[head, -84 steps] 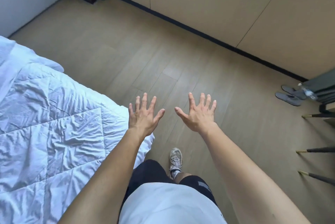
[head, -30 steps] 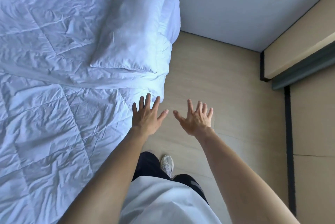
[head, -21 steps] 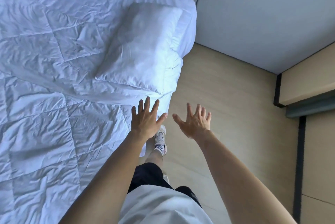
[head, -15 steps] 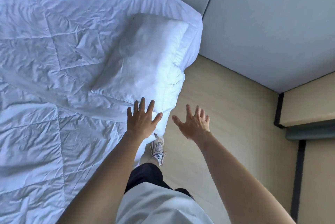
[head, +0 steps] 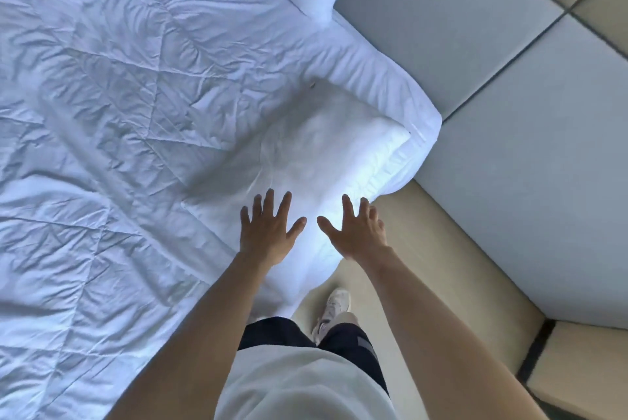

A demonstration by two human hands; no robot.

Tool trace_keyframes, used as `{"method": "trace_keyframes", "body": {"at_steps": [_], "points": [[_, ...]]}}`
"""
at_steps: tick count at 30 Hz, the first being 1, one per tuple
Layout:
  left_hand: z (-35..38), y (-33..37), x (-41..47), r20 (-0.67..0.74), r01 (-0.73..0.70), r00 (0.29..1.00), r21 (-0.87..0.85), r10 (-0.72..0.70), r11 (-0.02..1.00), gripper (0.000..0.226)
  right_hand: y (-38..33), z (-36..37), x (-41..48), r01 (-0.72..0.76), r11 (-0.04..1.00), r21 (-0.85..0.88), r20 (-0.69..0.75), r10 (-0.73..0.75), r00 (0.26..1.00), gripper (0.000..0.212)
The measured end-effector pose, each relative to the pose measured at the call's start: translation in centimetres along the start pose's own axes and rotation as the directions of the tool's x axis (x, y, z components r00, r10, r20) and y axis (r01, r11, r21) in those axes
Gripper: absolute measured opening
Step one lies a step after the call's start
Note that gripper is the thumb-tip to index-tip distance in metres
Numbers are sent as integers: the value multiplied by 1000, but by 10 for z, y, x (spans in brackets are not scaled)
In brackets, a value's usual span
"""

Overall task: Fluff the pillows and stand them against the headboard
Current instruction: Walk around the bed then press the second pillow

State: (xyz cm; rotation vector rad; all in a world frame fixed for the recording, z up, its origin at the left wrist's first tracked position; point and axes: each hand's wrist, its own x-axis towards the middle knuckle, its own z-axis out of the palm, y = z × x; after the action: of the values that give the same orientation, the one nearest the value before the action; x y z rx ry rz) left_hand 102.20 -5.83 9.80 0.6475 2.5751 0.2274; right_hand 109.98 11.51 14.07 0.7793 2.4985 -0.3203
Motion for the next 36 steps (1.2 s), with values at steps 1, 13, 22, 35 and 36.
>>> {"method": "trace_keyframes", "body": {"at_steps": [1,13,22,35,36], "points": [[-2,2,8,-7,33,999,-16,-33,999,73,-4,-6,14,45,999,-19,12,-45,999,91],[50,35,123,-26,537,826,-269,-564,799,77,-41,-16,206,619,702,-353,208,-586,783,79],[141,7,204,-64,729,606,-356,-793,585,70,-52,70,340,796,412,-444,149,-842,519,77],[249,-41,281,-320,730,531,-297,-784,616,65,-63,187,417,800,462,-382,-5,-867,498,70],[246,-40,280,-308,729,537,-299,-785,616,65,-62,185,416,798,464,-384,-4,-865,501,71]]}}
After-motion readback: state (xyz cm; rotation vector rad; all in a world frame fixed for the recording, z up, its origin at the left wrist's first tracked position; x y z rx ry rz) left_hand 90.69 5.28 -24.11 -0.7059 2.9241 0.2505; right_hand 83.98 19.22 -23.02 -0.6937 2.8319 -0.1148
